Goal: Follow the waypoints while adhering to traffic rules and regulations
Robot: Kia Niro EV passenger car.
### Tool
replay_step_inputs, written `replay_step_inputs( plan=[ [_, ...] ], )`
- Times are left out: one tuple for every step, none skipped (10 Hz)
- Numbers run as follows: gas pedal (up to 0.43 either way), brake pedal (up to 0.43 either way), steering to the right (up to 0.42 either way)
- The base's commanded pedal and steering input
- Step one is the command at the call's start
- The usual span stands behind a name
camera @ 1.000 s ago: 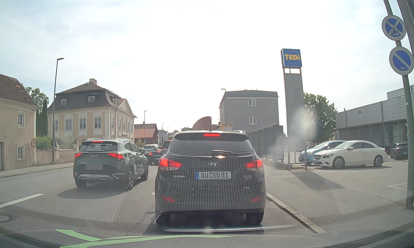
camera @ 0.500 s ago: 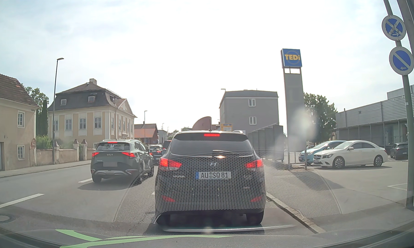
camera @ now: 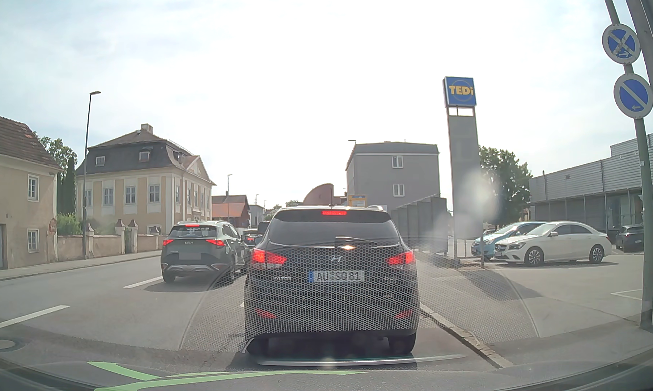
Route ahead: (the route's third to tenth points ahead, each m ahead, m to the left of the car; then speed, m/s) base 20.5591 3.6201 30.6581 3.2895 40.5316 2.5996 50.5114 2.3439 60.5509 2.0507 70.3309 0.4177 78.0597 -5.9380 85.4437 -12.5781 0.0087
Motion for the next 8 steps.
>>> replay_step_inputs(
  plan=[
    [0.000, 0.402, -0.007],
    [0.000, 0.409, -0.007],
    [0.000, 0.402, -0.006],
    [0.000, 0.402, -0.007],
    [0.000, 0.409, -0.007],
    [0.000, 0.409, -0.006],
    [0.000, 0.402, -0.006],
    [0.000, 0.402, -0.007]
  ],
)
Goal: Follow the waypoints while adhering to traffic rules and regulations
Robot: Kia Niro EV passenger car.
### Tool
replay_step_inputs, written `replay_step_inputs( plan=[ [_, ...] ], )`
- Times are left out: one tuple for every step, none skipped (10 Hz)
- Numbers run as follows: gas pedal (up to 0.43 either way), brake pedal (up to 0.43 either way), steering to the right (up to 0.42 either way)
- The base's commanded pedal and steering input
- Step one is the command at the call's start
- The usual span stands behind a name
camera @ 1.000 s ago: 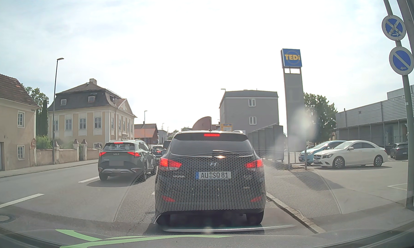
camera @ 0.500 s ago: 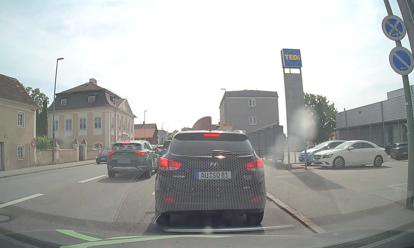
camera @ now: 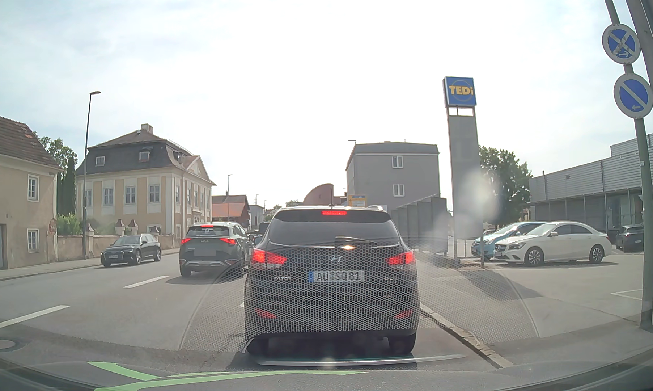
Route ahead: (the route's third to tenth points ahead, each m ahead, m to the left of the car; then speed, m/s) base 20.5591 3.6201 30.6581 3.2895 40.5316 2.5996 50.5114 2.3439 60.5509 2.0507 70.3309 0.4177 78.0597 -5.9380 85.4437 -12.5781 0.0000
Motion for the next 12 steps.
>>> replay_step_inputs(
  plan=[
    [0.000, 0.409, -0.007],
    [0.000, 0.409, -0.006],
    [0.000, 0.409, -0.006],
    [0.000, 0.409, -0.007],
    [0.000, 0.409, -0.007],
    [0.000, 0.409, -0.007],
    [0.000, 0.402, -0.007],
    [0.000, 0.409, -0.007],
    [0.000, 0.402, -0.007],
    [0.000, 0.402, -0.007],
    [0.000, 0.409, -0.006],
    [0.000, 0.409, -0.007]
  ],
)
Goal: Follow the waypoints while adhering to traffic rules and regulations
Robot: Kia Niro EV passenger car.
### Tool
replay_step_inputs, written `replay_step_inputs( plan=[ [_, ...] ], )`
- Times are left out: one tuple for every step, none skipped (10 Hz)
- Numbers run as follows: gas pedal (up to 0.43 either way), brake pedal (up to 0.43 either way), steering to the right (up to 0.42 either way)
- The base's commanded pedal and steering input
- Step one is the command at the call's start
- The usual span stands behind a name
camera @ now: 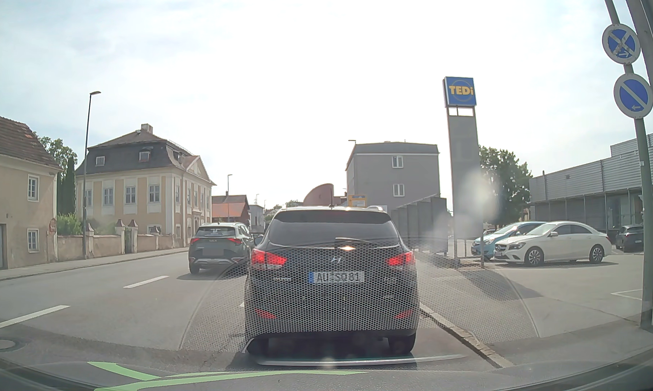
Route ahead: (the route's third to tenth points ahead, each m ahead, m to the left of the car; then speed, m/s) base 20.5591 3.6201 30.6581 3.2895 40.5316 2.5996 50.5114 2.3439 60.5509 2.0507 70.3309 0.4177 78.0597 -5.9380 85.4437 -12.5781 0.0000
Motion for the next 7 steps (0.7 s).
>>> replay_step_inputs(
  plan=[
    [0.000, 0.409, -0.006],
    [0.000, 0.409, -0.007],
    [0.000, 0.402, -0.006],
    [0.000, 0.402, -0.007],
    [0.000, 0.409, -0.007],
    [0.000, 0.409, -0.007],
    [0.000, 0.409, -0.007]
  ],
)
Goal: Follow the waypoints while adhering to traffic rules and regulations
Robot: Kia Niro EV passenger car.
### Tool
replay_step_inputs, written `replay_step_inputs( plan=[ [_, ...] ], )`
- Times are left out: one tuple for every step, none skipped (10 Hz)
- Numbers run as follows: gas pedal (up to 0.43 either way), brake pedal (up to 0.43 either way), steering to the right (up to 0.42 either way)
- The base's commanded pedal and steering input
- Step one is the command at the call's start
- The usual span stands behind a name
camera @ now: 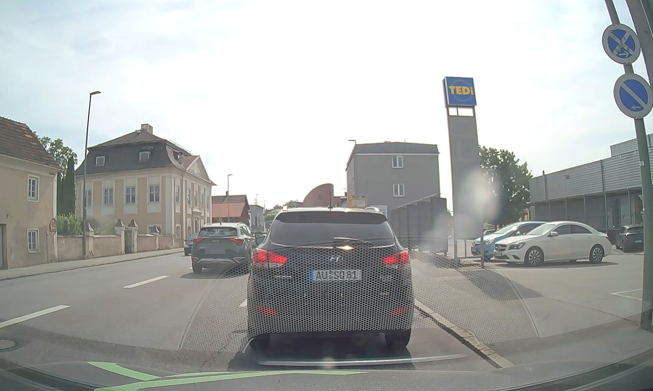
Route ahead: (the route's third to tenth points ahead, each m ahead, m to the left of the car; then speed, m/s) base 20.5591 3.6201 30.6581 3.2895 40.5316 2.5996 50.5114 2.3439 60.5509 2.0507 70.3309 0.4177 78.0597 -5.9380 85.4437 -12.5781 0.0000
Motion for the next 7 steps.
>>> replay_step_inputs(
  plan=[
    [0.000, 0.409, -0.007],
    [0.000, 0.445, -0.006],
    [0.000, 0.482, -0.007],
    [0.000, 0.488, -0.007],
    [0.000, 0.488, -0.007],
    [0.000, 0.500, -0.006],
    [0.000, 0.506, -0.007]
  ],
)
